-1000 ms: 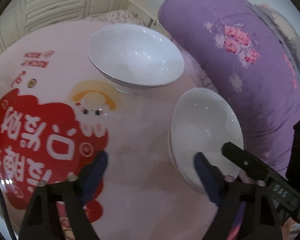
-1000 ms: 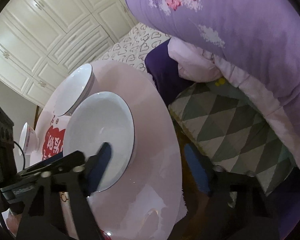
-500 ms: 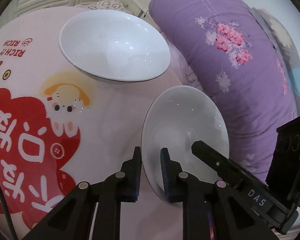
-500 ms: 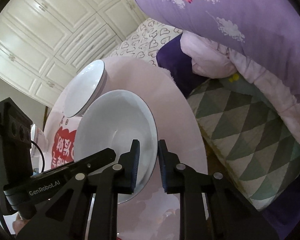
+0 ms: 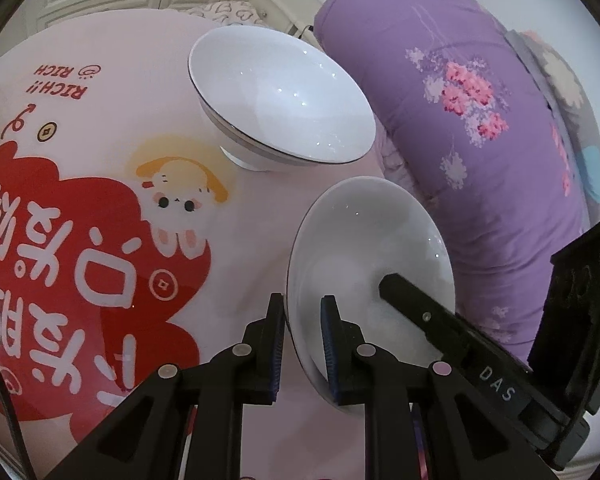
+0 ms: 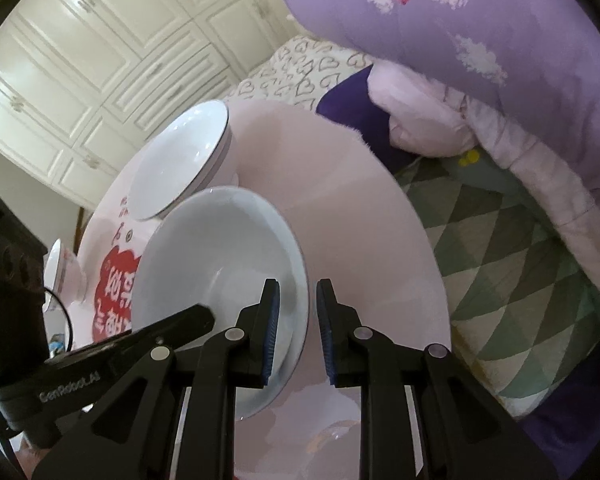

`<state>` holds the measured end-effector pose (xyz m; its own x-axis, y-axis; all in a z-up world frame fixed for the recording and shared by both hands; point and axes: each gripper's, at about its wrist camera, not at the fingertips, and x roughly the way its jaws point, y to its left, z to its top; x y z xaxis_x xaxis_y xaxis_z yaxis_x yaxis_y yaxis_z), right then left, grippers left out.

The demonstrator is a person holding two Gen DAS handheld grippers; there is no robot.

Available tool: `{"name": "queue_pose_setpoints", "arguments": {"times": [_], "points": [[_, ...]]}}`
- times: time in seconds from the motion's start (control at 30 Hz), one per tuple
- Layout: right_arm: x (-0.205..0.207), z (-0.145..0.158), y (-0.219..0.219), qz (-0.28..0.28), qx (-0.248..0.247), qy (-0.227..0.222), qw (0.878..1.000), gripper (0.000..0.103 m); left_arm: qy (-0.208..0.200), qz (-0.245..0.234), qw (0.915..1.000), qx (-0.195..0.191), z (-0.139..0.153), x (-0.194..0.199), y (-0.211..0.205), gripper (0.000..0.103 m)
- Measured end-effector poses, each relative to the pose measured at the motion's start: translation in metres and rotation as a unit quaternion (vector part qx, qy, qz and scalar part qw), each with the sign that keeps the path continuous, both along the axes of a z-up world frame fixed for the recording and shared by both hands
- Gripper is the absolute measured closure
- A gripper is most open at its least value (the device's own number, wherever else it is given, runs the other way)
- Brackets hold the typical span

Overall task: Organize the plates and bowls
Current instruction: 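Lift and carry both bowls with both grippers toward the other bowls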

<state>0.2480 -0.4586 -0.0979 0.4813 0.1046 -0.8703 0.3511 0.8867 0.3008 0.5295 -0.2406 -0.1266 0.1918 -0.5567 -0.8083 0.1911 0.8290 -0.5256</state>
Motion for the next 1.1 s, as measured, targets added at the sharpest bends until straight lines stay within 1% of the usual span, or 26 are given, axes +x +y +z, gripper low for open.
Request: {"name": "queue_pose_setpoints", "arguments": {"times": [0.1,0.2,0.3,0.4,0.63,0.73,0.87,1.0,1.1], "points": [[-0.001,0.003,0.0,-0.003,-0.016,-0.002,1.0,0.082,-0.003,0.0,1.0,0.0,0.003,-0.001,0.004,0.09],[-0.003,0.002,-0.004,0.002,0.006,-0.01,1.0,0.083,-0.003,0.001,1.0,-0.001,0.004,-0.002,0.006,0.09],[-0.002,-0.004,0.001,0.018,0.015,0.004,1.0,0.088,-0.002,0.0,1.0,-0.003,0.004,-0.004,0.008,0.091],[-0.004,-0.002,0.008,0.018,-0.001,0.008,1.0,0.088,-0.003,0.001,1.0,-0.001,0.006,-0.007,0.01,0.093],[-0.001,0.004,0.024,0.024,0.008,0.007,1.0,0.089,-0.003,0.016,0.9998,-0.008,0.017,-0.014,0.031,0.093],[0.005,0.011,0.037,0.035,0.009,0.003,0.999,0.089,-0.004,0.028,0.9995,-0.013,0.027,-0.016,0.048,0.093],[0.02,0.024,0.061,0.058,0.008,-0.006,0.998,0.089,-0.014,0.05,0.9985,-0.017,0.046,-0.019,0.08,0.093],[0.044,0.04,0.101,0.096,0.004,-0.019,0.995,0.089,-0.031,0.087,0.9956,-0.014,0.072,-0.02,0.131,0.094],[0.07,0.051,0.141,0.134,0.004,-0.029,0.991,0.089,-0.045,0.114,0.9924,-0.011,0.091,-0.022,0.176,0.094]]}}
